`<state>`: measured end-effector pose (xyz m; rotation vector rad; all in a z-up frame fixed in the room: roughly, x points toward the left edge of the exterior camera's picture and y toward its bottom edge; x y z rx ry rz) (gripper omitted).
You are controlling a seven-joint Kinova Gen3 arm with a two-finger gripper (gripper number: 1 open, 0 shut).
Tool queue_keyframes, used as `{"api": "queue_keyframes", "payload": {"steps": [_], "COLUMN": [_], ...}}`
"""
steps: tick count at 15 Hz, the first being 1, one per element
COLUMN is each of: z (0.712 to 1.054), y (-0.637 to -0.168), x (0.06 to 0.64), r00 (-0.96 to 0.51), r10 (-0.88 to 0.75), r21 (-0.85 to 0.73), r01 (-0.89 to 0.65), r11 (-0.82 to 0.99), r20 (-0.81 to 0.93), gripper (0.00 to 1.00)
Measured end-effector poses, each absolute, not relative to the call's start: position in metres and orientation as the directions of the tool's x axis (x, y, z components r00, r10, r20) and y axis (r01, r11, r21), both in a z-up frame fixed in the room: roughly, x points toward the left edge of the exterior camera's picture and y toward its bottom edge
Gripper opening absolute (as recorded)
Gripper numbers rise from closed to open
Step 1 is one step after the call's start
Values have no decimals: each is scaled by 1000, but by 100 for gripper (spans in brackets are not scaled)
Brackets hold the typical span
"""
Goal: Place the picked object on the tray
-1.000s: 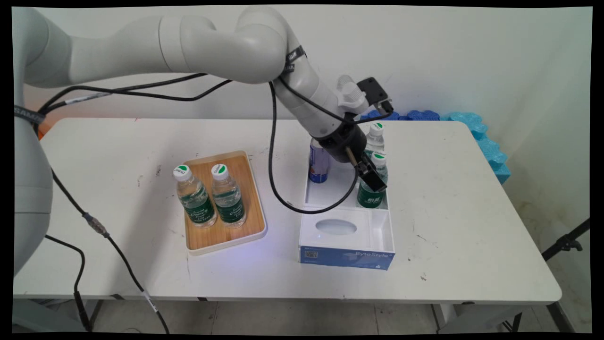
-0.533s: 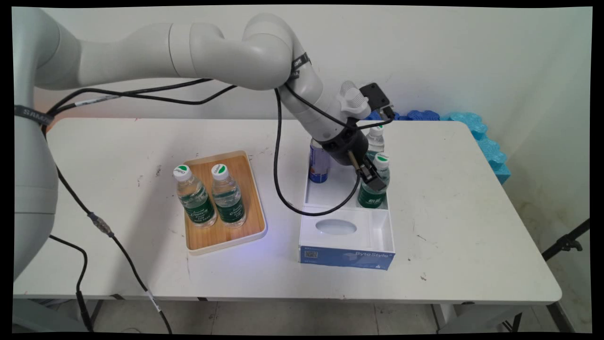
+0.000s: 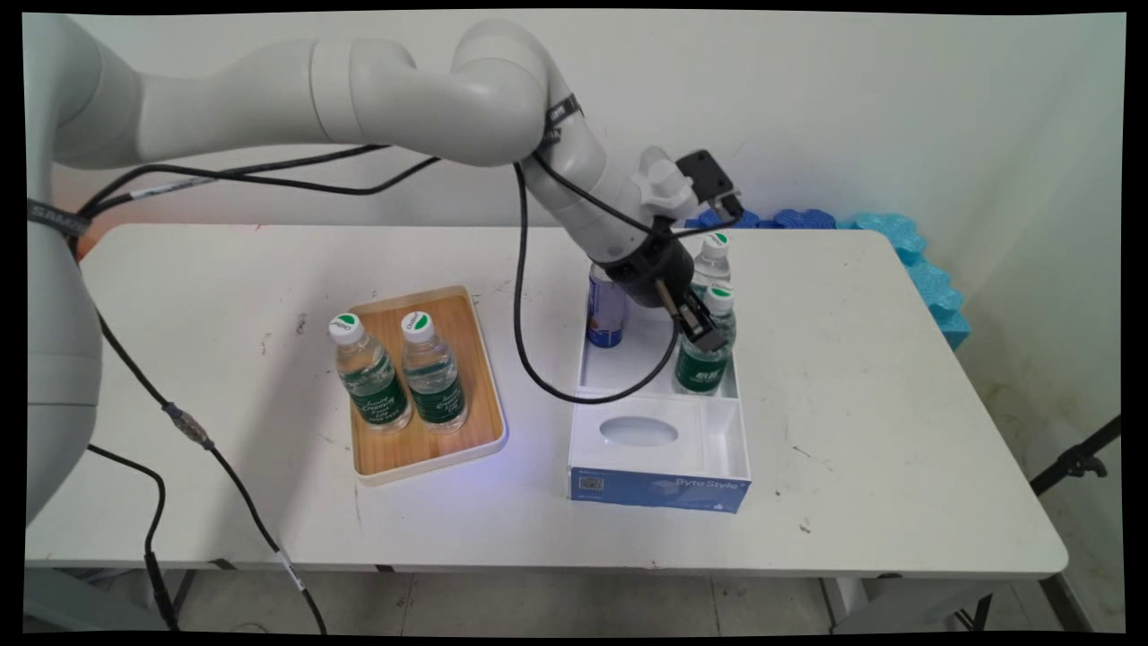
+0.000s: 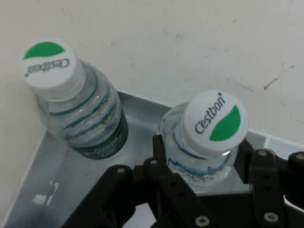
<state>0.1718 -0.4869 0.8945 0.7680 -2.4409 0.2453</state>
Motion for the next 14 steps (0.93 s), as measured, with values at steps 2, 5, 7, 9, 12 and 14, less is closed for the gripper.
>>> {"api": "queue_keyframes", "payload": {"steps": [2,5,7,9,12,14], "z": [910,941,962,978,1006,1028], "y": [-480,-462,-447,-436,-420,-412], "x": [179,191,202,215,241,263], "r00": [-655,-617,-604,-601,-597,-592], "r10": [-487,-508,-508,-500,-481,-471], "r21": [1,20,23,17,3,-6], "r01": [-596,-624,-629,-629,-626,-626], "r11": [803,781,777,777,780,780], "r20": [577,600,614,624,642,654], "gripper": [0,0,0,0,0,0]}}
